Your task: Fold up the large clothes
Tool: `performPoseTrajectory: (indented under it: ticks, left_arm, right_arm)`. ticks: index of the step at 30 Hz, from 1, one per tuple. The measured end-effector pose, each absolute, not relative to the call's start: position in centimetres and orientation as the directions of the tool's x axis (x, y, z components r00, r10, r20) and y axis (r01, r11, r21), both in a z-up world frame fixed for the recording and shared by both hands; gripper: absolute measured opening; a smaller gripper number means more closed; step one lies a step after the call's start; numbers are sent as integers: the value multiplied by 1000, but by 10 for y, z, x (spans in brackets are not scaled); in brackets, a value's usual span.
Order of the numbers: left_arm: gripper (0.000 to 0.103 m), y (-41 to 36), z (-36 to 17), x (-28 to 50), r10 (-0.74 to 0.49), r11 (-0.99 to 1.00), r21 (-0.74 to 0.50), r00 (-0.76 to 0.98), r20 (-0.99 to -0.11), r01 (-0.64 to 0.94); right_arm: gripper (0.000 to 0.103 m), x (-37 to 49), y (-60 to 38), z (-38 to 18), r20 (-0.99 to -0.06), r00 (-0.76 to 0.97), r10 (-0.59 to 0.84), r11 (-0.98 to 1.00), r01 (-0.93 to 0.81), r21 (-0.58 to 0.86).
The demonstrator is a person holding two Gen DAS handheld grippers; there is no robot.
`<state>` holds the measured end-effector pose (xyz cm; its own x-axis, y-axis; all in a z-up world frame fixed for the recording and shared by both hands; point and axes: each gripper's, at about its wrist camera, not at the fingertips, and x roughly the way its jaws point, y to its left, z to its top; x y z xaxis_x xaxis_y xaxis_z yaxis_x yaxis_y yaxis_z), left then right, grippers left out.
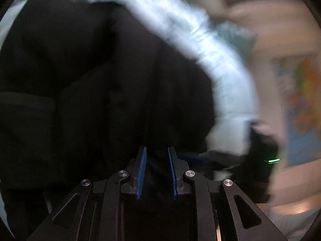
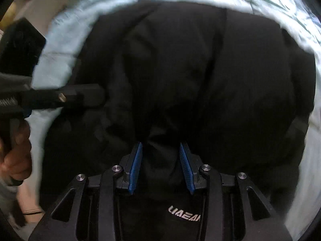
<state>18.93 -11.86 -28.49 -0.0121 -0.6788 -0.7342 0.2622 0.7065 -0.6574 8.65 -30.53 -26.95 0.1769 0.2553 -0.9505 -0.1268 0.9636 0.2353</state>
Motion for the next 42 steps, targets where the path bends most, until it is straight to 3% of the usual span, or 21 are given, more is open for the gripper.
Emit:
performPoseTrajectory:
  ticks: [1, 5, 10, 13, 14, 15, 17, 23, 31, 35, 42]
  left_arm:
    - [17, -117, -297, 185, -656, 729, -632, 3, -755, 264]
    - [16, -102, -305, 183, -717, 688, -706, 11, -697, 171]
    - [16, -116, -246, 168, -634, 736, -582, 48, -772, 346]
    - [20, -119, -211, 155, -640, 719, -549, 97, -762, 426]
    - [29, -121, -202, 152, -650, 713, -548, 119, -750, 437]
    - [49, -118, -201, 147, -653, 715, -547, 134, -746, 435]
    - [61, -120, -213, 147, -628, 745, -529, 158, -762, 406]
    - [53, -120, -276, 149, -560, 802, -503, 112, -821, 321]
    - [53, -117, -224, 141, -564, 806, -507, 138, -814, 306]
    - [53, -69, -200, 106, -462, 879, -415, 200, -864, 234]
    - [53, 40, -200, 36, -390, 917, -399, 231, -891, 9]
  right_arm:
    - [43, 80, -307, -281, -951, 183, 249, 967, -105, 233]
    - [41, 69, -320, -286, -939, 195, 284, 959, -61, 278]
    - [44, 56, -347, -228, -905, 289, 312, 950, -92, 298]
    - [44, 60, -358, -197, -882, 379, 280, 960, -104, 260]
    - [47, 66, -360, -192, -875, 405, 266, 964, -100, 247]
    - [49, 76, -360, -191, -871, 419, 255, 967, -93, 238]
    - [52, 96, -355, -201, -884, 411, 224, 974, -82, 209]
    - [50, 109, -349, -270, -941, 308, 142, 989, -83, 122]
    - [53, 79, -356, -233, -943, 303, 141, 990, -53, 131]
    - [63, 38, -371, -216, -939, 321, 123, 991, 17, 135]
    - [64, -48, -415, -186, -939, 330, 101, 981, 126, 150]
